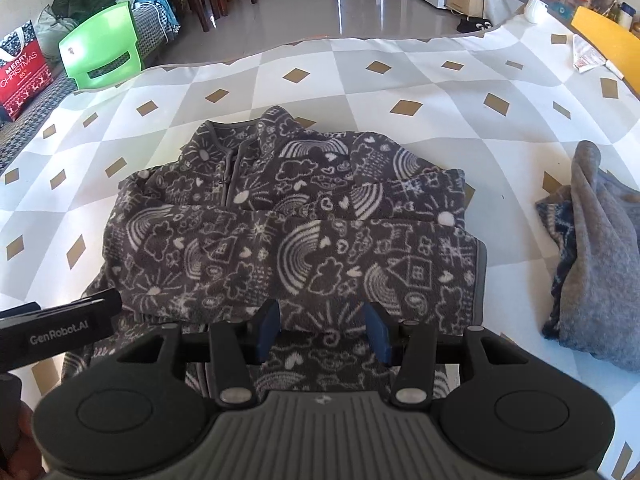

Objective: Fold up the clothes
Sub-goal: 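Release the jacket with both grippers and pull them back from it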

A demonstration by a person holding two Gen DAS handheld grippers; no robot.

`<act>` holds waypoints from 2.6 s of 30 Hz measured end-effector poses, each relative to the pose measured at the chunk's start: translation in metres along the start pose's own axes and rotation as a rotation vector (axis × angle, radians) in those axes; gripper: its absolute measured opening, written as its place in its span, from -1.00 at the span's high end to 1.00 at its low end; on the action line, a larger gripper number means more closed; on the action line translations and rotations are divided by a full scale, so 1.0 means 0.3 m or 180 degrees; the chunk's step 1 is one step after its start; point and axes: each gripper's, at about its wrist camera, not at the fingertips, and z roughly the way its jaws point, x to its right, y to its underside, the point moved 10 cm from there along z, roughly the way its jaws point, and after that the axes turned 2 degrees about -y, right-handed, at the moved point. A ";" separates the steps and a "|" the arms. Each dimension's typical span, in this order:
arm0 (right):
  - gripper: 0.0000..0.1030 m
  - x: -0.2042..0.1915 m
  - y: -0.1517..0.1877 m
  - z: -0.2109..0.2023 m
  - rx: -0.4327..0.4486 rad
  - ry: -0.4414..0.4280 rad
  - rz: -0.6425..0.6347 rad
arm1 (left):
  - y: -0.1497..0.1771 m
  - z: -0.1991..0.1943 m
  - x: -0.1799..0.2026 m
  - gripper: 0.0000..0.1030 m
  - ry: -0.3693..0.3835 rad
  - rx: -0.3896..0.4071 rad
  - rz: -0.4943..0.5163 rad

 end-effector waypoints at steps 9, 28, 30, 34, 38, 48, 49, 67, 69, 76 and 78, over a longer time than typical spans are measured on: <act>0.10 0.059 0.100 -0.071 -0.0080 0.0015 -0.0011 | 0.080 -0.106 0.068 -1.00 0.0211 -0.0080 0.0062; 0.10 0.105 0.216 -0.071 -0.0359 -0.0020 -0.0202 | 0.279 -0.149 0.103 -1.00 0.0108 -0.0218 0.0333; 0.10 0.100 0.228 -0.068 -0.0382 -0.0021 -0.0254 | 0.296 -0.151 0.109 -1.00 0.0099 -0.0237 0.0351; 0.10 0.104 0.240 -0.074 -0.0393 -0.0027 -0.0285 | 0.320 -0.159 0.124 -1.00 0.0127 -0.0257 0.0354; 0.10 0.125 0.244 -0.080 -0.0387 -0.0007 -0.0286 | 0.331 -0.171 0.141 -1.00 0.0148 -0.0244 0.0370; 0.10 0.171 0.250 -0.091 -0.0399 0.0054 -0.0243 | 0.310 -0.235 0.184 -1.00 0.0204 -0.0043 0.0397; 0.10 0.170 0.251 -0.093 -0.0396 0.0051 -0.0253 | 0.306 -0.241 0.187 -1.00 0.0192 -0.0013 0.0414; 0.10 0.152 0.291 -0.111 -0.0384 0.0017 -0.0463 | 0.304 -0.302 0.187 -1.00 0.0127 0.0193 0.0501; 0.10 0.157 0.298 -0.112 -0.0391 0.0024 -0.0470 | 0.310 -0.306 0.184 -1.00 0.0122 0.0194 0.0499; 0.10 0.157 0.305 -0.130 -0.0342 -0.0003 -0.0475 | 0.329 -0.332 0.184 -1.00 0.0208 0.0191 0.0436; 0.10 0.150 0.303 -0.141 -0.0306 -0.0039 -0.0492 | 0.335 -0.336 0.185 -1.00 0.0254 0.0175 0.0421</act>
